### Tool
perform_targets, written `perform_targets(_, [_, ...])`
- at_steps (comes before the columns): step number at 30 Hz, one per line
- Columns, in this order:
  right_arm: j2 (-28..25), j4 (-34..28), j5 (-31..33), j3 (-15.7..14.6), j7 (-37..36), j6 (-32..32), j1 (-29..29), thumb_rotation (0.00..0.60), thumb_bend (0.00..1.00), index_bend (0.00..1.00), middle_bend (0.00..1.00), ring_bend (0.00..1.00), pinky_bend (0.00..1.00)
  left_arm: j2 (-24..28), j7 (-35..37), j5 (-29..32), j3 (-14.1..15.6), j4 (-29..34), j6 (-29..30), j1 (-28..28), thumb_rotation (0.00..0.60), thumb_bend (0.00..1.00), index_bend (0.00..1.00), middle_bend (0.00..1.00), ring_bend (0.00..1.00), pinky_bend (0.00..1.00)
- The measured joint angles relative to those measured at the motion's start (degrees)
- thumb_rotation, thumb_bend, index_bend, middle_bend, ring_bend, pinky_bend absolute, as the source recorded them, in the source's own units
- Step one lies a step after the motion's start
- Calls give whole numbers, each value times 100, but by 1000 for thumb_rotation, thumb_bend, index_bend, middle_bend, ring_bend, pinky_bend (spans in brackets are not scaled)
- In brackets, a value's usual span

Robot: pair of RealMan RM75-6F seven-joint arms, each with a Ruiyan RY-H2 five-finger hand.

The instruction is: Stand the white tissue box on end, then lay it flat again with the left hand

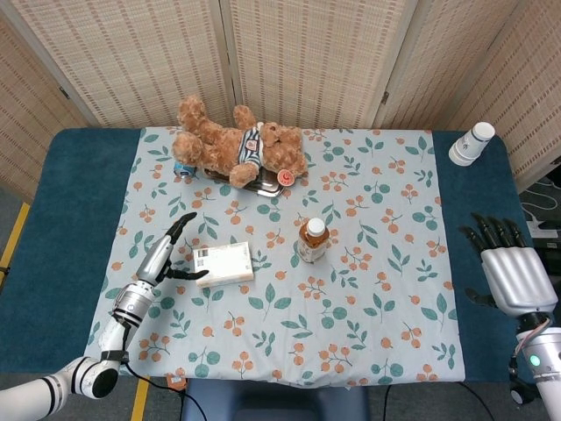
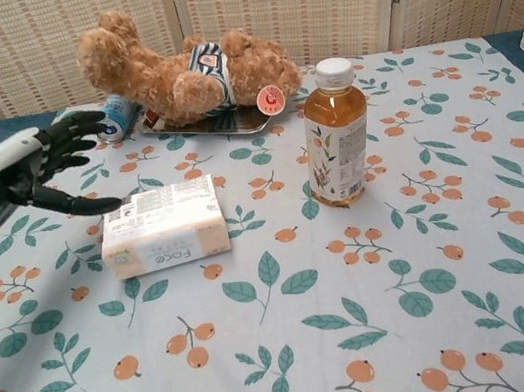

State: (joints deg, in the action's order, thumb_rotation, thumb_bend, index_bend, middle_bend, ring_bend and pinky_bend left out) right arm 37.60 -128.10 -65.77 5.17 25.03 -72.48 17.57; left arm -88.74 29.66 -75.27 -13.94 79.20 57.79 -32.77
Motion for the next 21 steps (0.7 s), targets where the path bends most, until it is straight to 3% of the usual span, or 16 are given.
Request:
perform_targets(3, [-50, -38, -41, 2, -55, -2, -16, 600, 122, 147, 2, 0, 0, 266, -203, 119, -221, 360, 74, -33, 600, 179, 8, 18, 0, 67])
perform_targets(7, [-102, -98, -180, -1, -159, -24, -55, 600, 122, 146, 2, 0, 0, 467, -900, 400, -425, 608, 219, -82, 600, 301, 234, 58, 0, 93])
perform_targets(13, [-183, -155, -359, -37, -255, -18, -116, 600, 122, 162, 2, 0, 0, 842, -3230, 1022, -496, 988, 425, -222, 600, 420, 156, 54, 0, 76])
perform_targets(17, [-204, -144, -409, -51, -296, -62, -170, 600, 122, 160, 2, 0, 0, 1121, -4986, 1741, -512, 1367, 644, -336, 600, 535, 182, 71, 0, 78])
perform_targets(21, [-238, -123, -412, -68, -330, -78, -212, 600, 122, 156, 2, 0, 0, 1319, -6378, 2328, -414, 1647, 911, -470, 600, 561, 182, 74, 0, 59])
